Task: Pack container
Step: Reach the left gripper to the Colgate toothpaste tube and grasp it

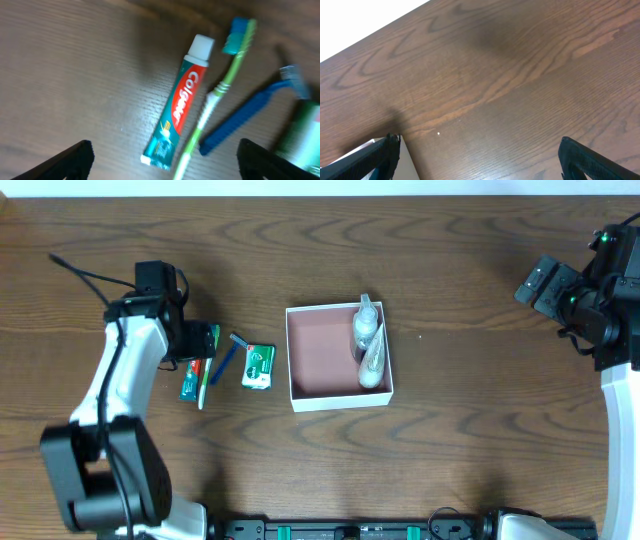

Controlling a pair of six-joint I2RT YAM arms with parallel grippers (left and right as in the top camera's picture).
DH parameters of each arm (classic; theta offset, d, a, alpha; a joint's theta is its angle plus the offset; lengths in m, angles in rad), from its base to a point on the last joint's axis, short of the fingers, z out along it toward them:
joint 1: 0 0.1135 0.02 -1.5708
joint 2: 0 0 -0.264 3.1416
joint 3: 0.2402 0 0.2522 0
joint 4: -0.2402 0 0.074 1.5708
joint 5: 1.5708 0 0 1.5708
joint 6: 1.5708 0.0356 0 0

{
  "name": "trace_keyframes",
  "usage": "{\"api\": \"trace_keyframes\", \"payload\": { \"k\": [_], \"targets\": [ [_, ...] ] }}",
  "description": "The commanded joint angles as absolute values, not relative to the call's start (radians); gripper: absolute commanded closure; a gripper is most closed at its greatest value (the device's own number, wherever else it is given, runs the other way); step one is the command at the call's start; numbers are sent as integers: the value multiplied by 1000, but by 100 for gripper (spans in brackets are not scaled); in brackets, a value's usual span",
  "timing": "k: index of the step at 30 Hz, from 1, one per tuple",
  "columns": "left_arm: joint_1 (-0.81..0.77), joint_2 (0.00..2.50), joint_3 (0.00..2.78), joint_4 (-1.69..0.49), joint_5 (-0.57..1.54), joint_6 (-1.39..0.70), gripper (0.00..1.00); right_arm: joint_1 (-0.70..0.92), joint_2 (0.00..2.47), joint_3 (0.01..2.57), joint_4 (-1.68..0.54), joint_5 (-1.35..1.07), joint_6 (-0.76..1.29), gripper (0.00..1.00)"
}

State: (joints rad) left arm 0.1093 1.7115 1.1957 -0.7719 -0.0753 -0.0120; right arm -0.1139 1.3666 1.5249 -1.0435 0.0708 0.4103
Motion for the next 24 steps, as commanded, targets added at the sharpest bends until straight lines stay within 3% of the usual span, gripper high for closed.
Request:
{"api": "trace_keyframes", "payload": {
  "k": [1,19,24],
  "targets": [
    [132,1777,1211,-751,-91,54,12,-118,1369,1535,-1044,71,422,1],
    [148,1890,1210,-628,-53,183,17,-118,1369,1535,-1044,71,422,1],
    [147,1921,1210,-602,-53,183,32,-118,1369,1535,-1044,71,422,1]
  ]
}}
